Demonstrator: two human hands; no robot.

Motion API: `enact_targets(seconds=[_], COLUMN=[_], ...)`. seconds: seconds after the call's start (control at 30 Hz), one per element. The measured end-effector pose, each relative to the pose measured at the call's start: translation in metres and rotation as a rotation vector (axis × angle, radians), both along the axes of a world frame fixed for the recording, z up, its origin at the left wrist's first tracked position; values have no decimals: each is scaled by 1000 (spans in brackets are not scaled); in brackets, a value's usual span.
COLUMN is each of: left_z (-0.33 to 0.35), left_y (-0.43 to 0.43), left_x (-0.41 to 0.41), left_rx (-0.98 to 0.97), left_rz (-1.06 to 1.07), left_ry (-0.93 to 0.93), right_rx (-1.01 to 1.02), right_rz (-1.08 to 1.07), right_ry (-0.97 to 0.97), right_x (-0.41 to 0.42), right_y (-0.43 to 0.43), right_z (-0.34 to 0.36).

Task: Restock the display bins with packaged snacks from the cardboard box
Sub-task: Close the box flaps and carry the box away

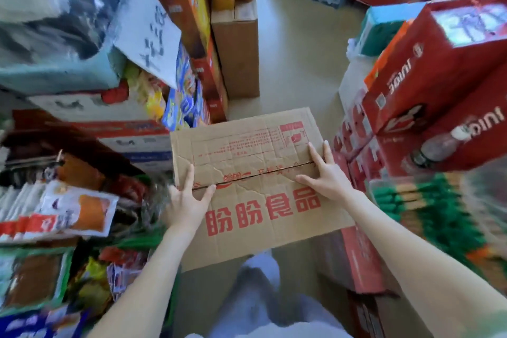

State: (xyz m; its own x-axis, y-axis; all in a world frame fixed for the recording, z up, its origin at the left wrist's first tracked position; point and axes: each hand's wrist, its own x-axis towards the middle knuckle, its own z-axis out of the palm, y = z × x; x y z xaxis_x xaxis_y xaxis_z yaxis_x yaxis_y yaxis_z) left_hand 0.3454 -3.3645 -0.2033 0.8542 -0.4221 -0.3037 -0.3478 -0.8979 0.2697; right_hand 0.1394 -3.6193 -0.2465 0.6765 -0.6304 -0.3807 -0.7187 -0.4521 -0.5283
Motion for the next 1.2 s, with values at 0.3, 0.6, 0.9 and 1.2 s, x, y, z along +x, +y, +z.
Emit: enact_targets(seconds=[0.3,0.6,0.9,1.2], left_z=[-24,-85,-155,-252], left_y=[-232,-443,-640,-778], left_x=[140,254,352,375], left_rx=[66,122,241,311], left_rz=[-254,-392,-607,-888], left_ry=[116,235,328,317], right_rx=[10,153,369,422], right_rz=[-249,-366,-677,-1038], right_ry=[28,113,83,13], right_x=[77,165,223,249], right_y=[-182,-345,-444,-481], right_z=[-19,-89,-157,-248])
